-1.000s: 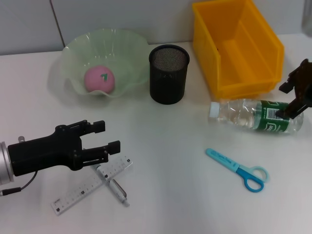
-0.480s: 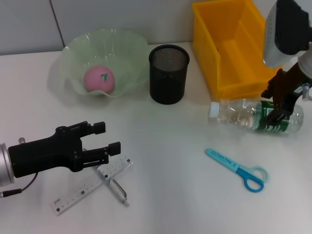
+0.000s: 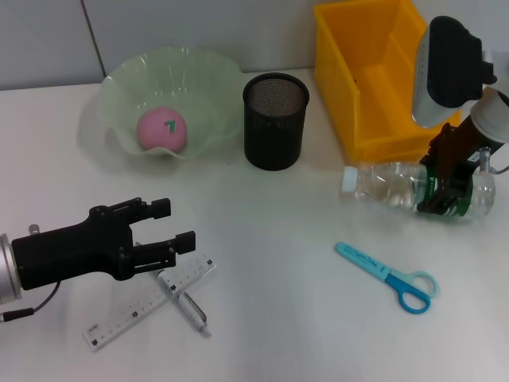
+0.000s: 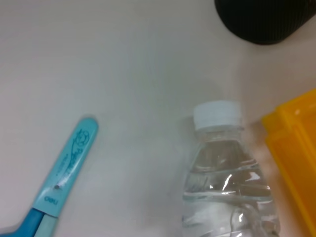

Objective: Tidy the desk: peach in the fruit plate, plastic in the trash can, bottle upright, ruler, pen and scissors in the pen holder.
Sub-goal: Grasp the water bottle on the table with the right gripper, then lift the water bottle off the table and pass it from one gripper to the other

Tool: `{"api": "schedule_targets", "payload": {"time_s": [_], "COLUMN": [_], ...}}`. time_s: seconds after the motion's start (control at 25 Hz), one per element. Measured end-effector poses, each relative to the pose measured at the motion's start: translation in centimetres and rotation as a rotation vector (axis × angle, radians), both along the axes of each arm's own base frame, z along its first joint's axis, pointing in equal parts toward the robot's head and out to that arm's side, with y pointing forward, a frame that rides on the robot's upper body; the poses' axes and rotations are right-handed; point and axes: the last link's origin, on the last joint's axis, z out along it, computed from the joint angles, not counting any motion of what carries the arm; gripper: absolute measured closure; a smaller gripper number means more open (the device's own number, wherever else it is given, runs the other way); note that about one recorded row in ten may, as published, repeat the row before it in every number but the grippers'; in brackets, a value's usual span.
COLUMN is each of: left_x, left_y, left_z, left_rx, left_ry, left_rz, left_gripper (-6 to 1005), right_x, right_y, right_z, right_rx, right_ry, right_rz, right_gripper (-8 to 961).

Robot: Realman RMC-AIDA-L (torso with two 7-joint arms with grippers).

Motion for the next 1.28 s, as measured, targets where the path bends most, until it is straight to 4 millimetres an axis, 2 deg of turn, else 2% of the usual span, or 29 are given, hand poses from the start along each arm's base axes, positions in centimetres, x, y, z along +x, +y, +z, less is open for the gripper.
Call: {"api": "schedule_targets", "payload": {"time_s": [0.76, 1.28], "left_x": [0.0, -0.3], "left_y": [0.0, -0.1], "left_z": [0.1, 0.3], "left_rx": [0.0, -0.001], "left_ry": [0.001, 0.004], "left_rz": [-0.002, 0.003], "left_gripper": [244, 247], "right_x": [1.5, 1.6], "right_y": [-0.5, -0.7], "right_z": [-1.5, -1.6], "right_rx": [-0.015, 0.019], "right_ry": [-0.018, -0.014], "right_rz": [-0.025, -0.017], "right_gripper": [195, 195]}}
